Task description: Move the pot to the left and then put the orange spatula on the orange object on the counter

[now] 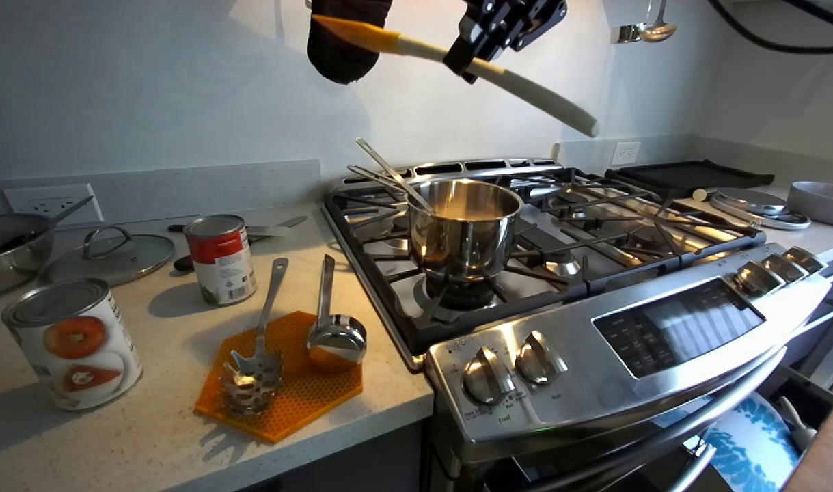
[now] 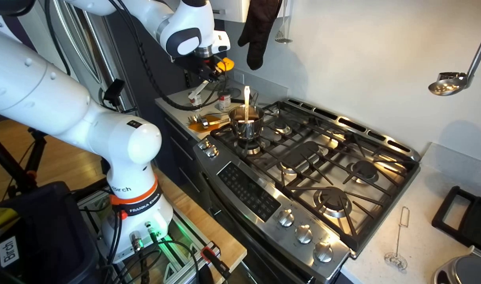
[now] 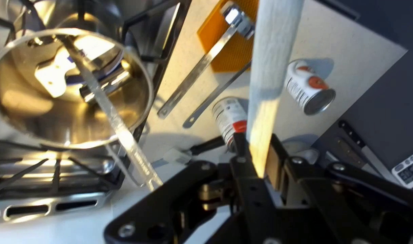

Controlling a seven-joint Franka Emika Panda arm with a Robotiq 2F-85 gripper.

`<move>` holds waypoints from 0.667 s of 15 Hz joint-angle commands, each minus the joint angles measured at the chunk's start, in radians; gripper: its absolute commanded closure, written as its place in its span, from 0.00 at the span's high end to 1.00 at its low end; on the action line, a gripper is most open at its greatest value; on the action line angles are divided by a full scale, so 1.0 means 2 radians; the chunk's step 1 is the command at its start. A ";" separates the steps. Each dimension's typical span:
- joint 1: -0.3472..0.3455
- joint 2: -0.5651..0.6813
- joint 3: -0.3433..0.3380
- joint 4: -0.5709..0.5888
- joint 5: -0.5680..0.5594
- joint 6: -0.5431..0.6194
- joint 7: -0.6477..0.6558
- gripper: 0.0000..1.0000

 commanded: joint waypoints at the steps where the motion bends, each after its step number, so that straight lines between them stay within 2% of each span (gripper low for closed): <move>1: 0.036 0.026 -0.009 0.017 0.022 -0.057 -0.002 0.04; 4: 0.046 0.068 0.002 0.037 0.051 -0.068 -0.006 0.04; 10: 0.015 0.193 0.058 0.095 0.074 -0.008 0.059 0.04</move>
